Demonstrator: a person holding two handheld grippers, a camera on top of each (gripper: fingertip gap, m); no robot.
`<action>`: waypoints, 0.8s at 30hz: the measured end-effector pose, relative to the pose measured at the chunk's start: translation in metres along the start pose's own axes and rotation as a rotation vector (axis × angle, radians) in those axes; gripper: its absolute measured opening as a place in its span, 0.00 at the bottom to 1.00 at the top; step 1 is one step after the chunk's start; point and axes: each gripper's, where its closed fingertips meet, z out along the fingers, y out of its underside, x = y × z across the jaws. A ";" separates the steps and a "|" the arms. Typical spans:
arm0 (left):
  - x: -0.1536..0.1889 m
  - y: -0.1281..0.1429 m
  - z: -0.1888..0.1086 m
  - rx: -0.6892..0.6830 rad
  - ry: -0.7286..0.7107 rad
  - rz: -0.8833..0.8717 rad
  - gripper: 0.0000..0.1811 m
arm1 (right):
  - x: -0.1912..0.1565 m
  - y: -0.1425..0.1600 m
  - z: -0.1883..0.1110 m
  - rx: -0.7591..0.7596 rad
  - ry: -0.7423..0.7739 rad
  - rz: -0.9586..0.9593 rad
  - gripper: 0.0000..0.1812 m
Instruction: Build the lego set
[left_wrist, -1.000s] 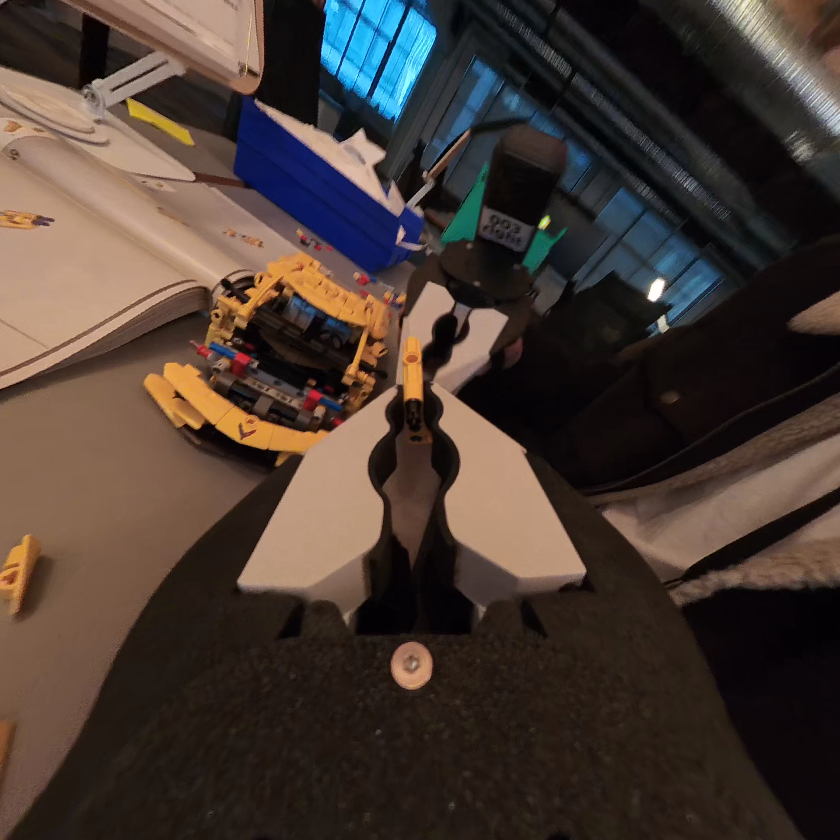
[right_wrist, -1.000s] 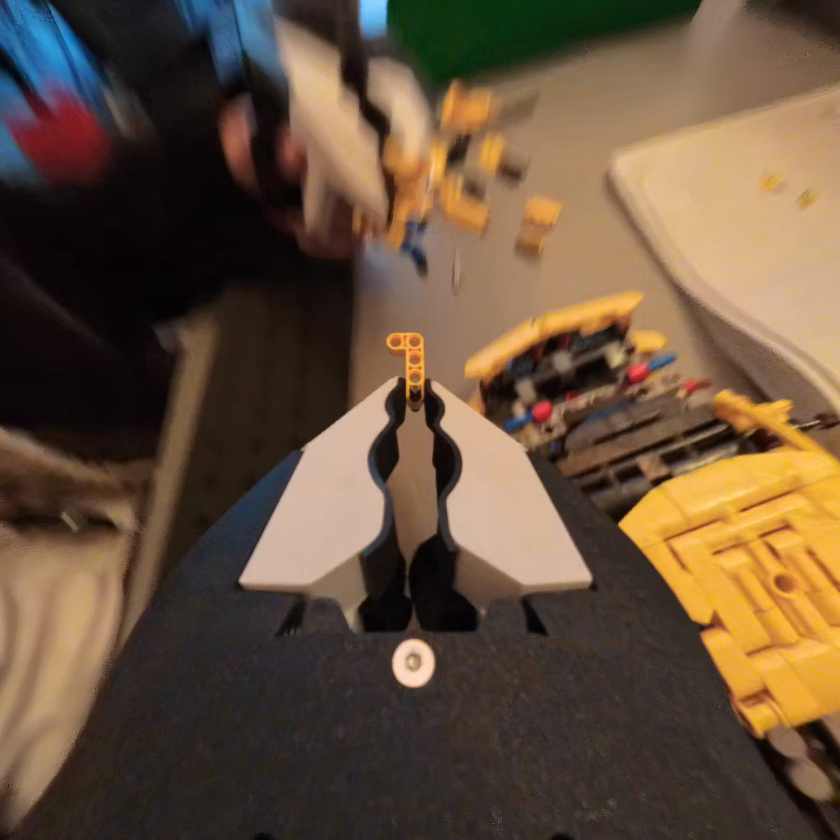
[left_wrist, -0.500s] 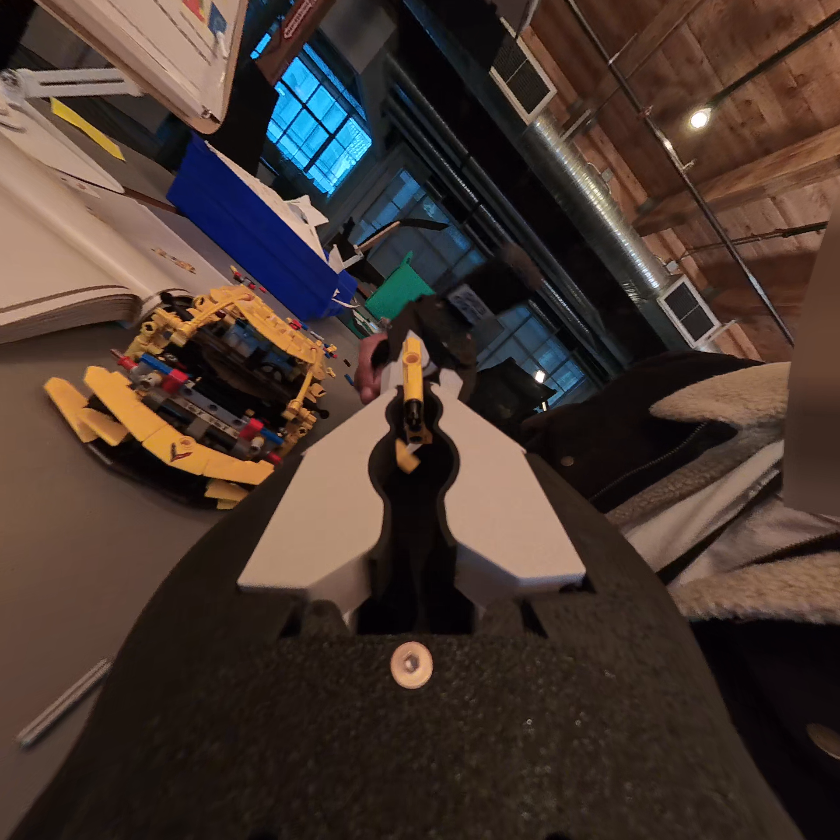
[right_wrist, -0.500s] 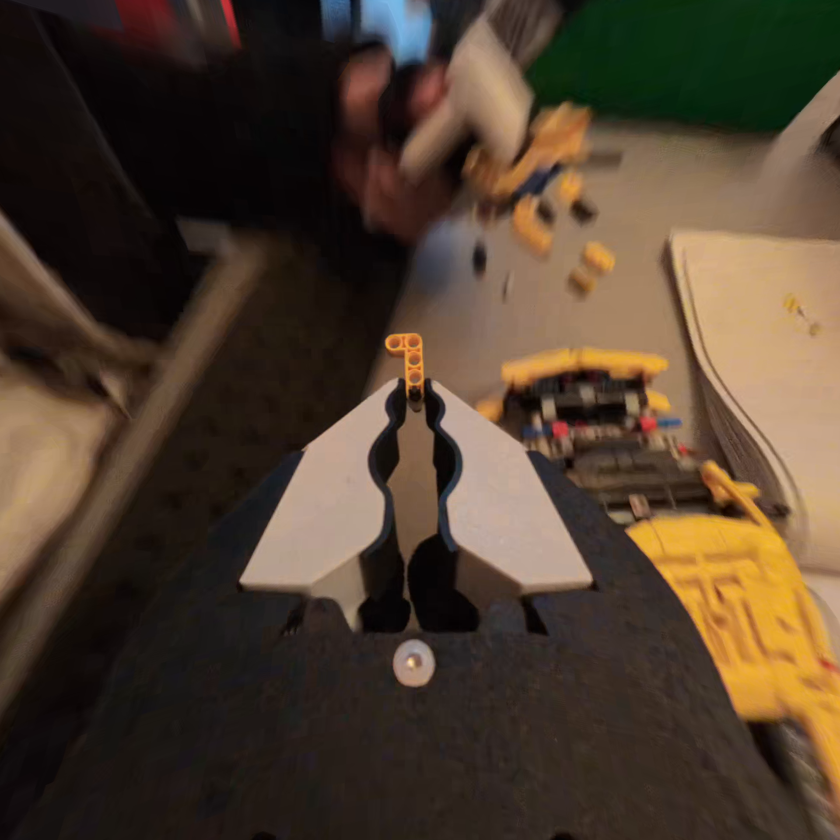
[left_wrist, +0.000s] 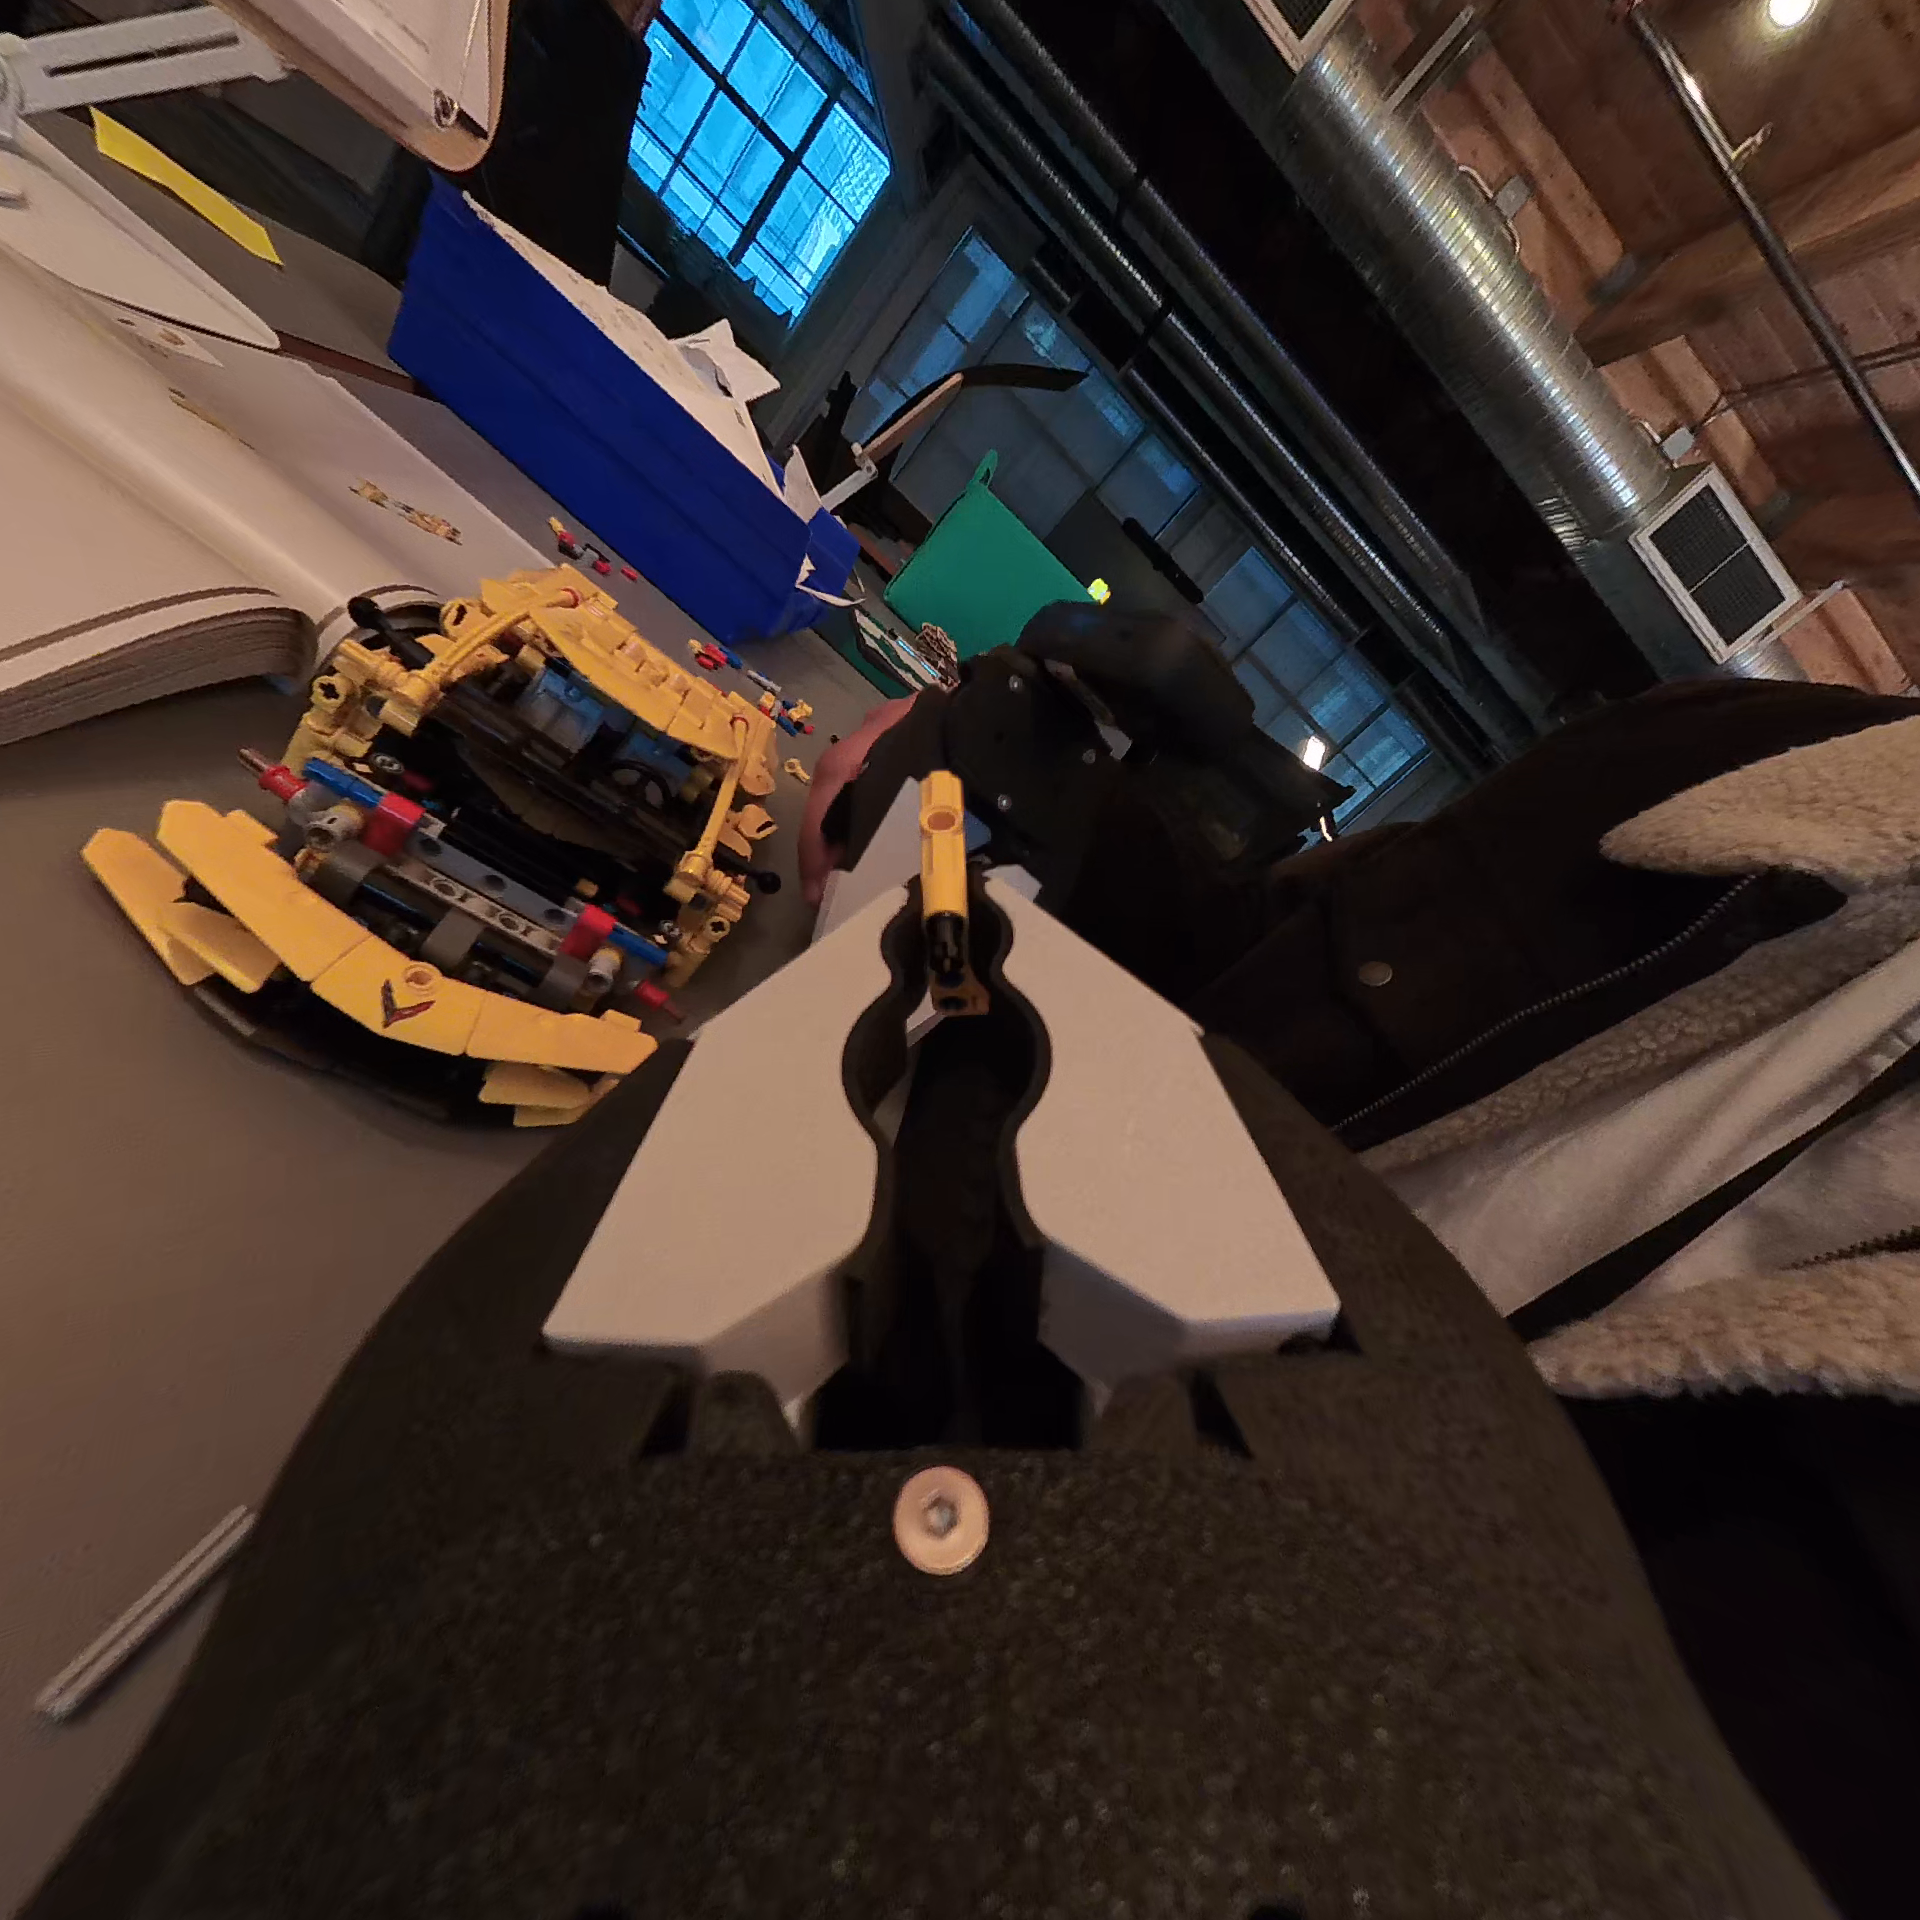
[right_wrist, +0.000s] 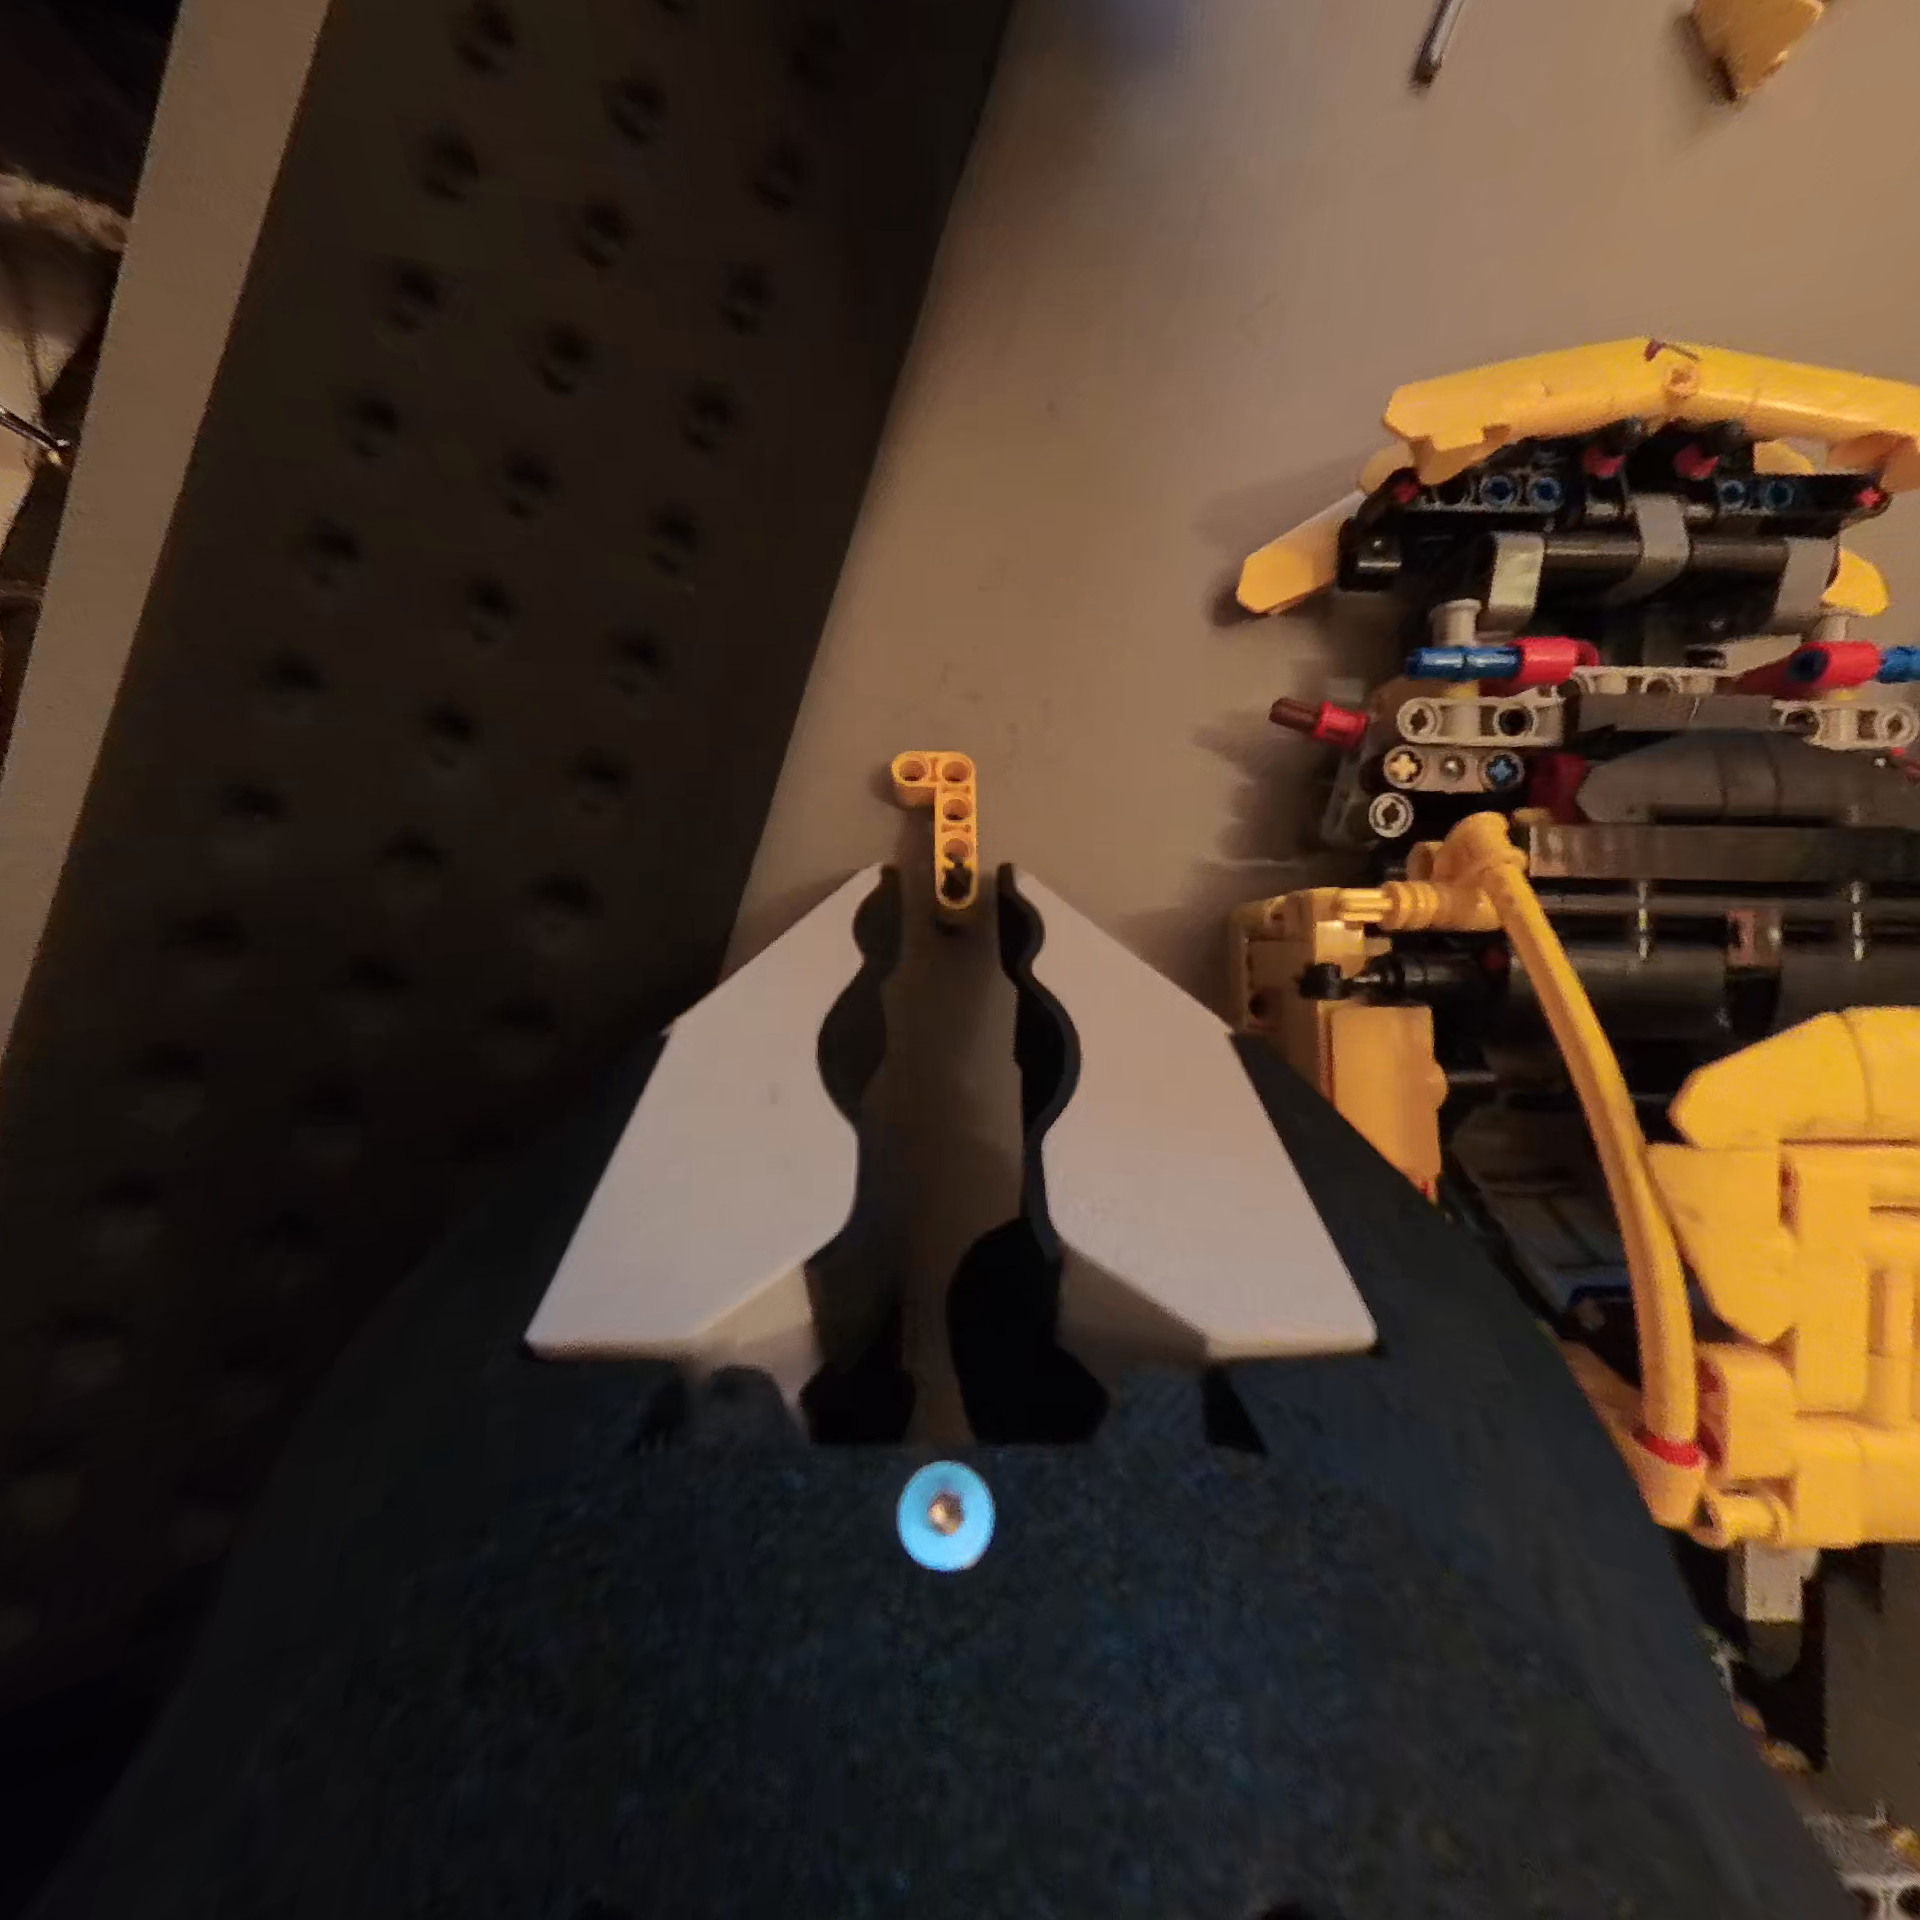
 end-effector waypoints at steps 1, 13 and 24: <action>0.000 0.001 0.001 -0.006 -0.001 0.003 0.04 | 0.000 0.001 -0.002 -0.010 0.003 0.014 0.12; 0.000 0.000 0.000 0.000 0.003 -0.010 0.04 | -0.019 0.001 -0.007 0.025 0.019 0.242 0.14; 0.000 0.000 0.000 0.004 0.004 -0.013 0.04 | 0.003 -0.017 0.004 0.122 0.072 0.327 0.21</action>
